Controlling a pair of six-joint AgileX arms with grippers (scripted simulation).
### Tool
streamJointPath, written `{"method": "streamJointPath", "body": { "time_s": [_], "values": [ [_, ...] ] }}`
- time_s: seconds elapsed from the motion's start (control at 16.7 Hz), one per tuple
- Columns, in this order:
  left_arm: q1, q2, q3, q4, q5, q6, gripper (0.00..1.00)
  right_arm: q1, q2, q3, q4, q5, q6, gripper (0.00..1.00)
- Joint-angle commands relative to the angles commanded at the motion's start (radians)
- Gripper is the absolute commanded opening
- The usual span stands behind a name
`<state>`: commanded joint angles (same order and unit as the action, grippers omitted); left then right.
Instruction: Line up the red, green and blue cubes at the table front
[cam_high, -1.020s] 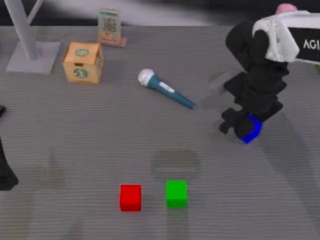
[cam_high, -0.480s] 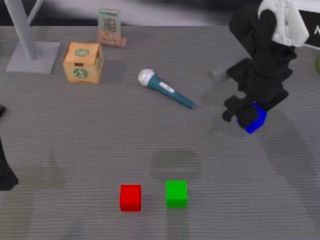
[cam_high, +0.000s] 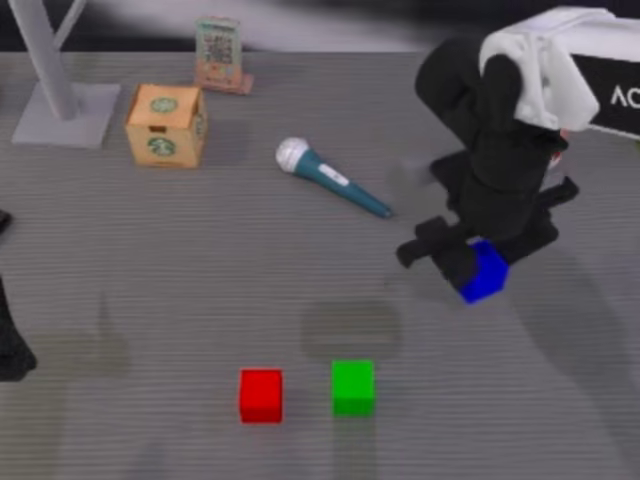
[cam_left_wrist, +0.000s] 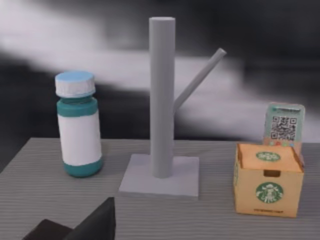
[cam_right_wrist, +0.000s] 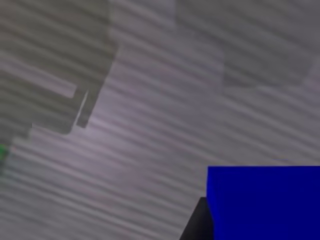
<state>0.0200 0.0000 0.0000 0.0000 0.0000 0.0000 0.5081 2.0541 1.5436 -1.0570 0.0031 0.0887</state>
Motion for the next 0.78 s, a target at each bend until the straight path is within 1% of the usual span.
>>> {"method": "streamJointPath", "body": {
  "time_s": [0.24,0.42,0.6,0.78],
  "values": [
    [0.0,0.0,0.0,0.0,0.0,0.0,1.0,0.097,-0.093,-0.121,0.012,0.002,0.328,0.0],
    [0.0,0.0,0.0,0.0,0.0,0.0,1.0,0.16,-0.161,-0.198,0.026,0.005,0.518,0.0],
    [0.0,0.0,0.0,0.0,0.0,0.0,1.0,0.197,-0.209,-0.245,0.039,0.007,0.613,0.0],
    [0.0,0.0,0.0,0.0,0.0,0.0,1.0,0.201,-0.217,-0.252,0.042,0.008,0.624,0.0]
  ]
}}
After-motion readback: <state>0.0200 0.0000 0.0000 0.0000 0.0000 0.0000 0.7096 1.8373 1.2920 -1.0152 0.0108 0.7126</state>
